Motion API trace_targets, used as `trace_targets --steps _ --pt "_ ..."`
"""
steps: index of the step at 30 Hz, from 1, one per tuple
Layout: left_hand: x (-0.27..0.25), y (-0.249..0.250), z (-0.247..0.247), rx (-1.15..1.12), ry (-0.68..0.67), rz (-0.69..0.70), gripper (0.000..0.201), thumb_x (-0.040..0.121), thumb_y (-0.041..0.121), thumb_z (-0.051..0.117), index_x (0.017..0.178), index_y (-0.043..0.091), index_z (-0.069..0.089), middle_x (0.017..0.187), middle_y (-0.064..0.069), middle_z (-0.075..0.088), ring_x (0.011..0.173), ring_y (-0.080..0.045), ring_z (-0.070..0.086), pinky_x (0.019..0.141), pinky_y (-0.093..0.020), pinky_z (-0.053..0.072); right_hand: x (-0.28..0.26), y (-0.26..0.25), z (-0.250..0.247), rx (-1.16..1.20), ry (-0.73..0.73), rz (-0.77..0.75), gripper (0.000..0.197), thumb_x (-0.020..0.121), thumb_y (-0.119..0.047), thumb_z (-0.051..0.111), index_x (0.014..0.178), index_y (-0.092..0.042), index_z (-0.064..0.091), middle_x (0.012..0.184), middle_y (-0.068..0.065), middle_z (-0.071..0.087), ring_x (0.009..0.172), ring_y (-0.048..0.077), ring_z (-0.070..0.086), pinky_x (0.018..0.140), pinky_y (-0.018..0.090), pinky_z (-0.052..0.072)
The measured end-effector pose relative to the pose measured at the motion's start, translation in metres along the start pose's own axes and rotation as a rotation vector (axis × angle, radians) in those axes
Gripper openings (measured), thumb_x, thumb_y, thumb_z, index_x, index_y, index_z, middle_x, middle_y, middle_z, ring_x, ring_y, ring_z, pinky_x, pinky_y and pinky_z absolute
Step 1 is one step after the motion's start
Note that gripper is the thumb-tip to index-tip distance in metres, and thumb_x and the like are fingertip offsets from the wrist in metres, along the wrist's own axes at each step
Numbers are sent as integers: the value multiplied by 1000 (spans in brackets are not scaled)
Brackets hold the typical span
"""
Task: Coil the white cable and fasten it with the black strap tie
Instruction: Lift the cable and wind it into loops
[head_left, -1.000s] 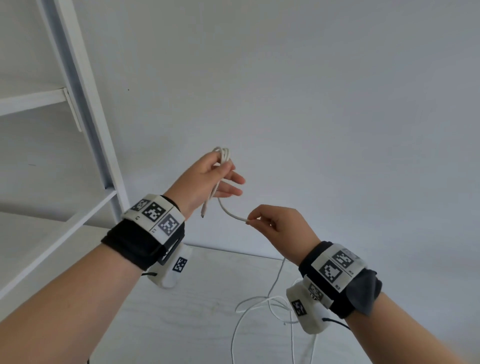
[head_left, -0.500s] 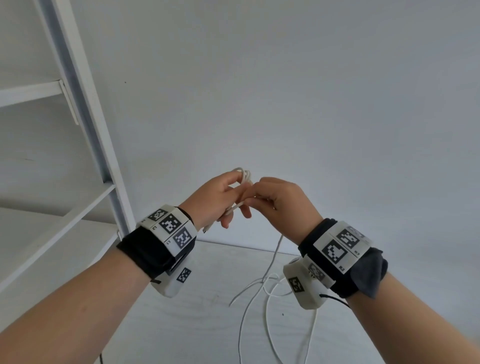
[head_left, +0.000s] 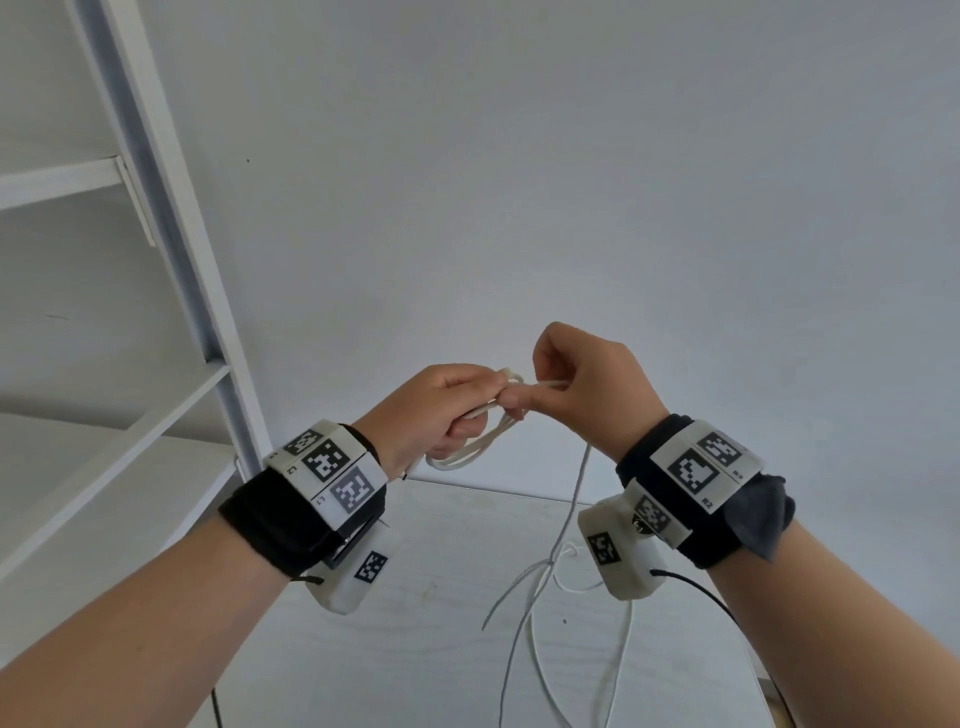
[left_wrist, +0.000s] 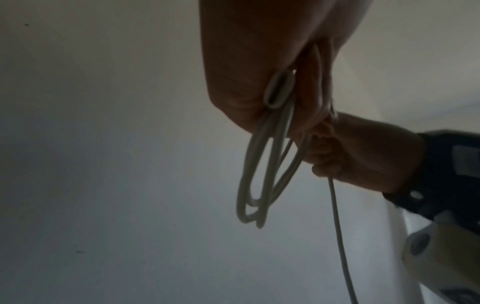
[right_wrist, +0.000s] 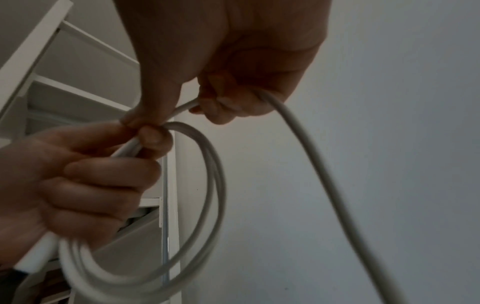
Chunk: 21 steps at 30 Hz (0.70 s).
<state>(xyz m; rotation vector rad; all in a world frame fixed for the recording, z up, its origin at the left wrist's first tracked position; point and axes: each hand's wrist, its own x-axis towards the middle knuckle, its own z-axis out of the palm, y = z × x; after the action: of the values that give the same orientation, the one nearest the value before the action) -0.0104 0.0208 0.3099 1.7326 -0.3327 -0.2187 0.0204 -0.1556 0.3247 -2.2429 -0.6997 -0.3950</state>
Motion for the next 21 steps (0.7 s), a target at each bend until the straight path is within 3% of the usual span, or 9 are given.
trace_targets --steps 5,9,11,13,17,19,21 --pt "-4 2 -11 51 -56 -42 36 96 34 42 77 13 64 49 5 26 39 -8 16 38 -19 14 -6 12 -1 113 -47 47 41 60 -46 75 57 -20 44 48 -11 38 45 5 33 47 14 30" --pt "-5 0 -17 -61 -81 -34 36 92 36 45 68 14 60 45 8 25 36 -6 15 37 -21 9 -9 26 1 271 -43 87 40 58 -50 67 60 -13 53 49 -11 41 49 7 35 49 15 32" --pt "-4 -1 -20 -157 -89 -20 35 89 38 48 64 14 58 42 10 26 33 -5 16 37 -22 8 -11 34 1 322 -43 123 36 61 -48 65 60 -13 55 55 2 46 55 14 41 54 22 39" --pt "-4 0 -26 -283 -87 -13 35 87 37 50 61 15 57 38 12 26 30 -2 17 35 -20 7 -13 42 2 356 -45 166 30 67 -43 64 59 -15 56 60 8 50 56 12 47 56 22 45" --pt "-3 10 -41 -487 -89 45 36 86 36 52 57 16 56 39 12 20 27 1 20 32 -17 11 -19 62 1 352 -28 225 27 85 -20 59 58 -17 57 60 1 54 49 0 49 50 10 44" --pt "-3 18 -48 -533 -84 72 32 80 38 55 57 15 56 44 8 13 30 -2 13 31 -15 14 -24 70 -1 326 -23 259 29 88 -17 56 59 -17 57 51 -14 54 47 -2 50 48 7 41" --pt "-5 25 -53 -544 -47 83 33 80 39 52 56 16 56 46 7 11 34 -6 8 32 -16 13 -28 76 -3 302 -21 281 29 89 -16 54 61 -17 58 48 -15 52 47 -3 49 48 5 39"
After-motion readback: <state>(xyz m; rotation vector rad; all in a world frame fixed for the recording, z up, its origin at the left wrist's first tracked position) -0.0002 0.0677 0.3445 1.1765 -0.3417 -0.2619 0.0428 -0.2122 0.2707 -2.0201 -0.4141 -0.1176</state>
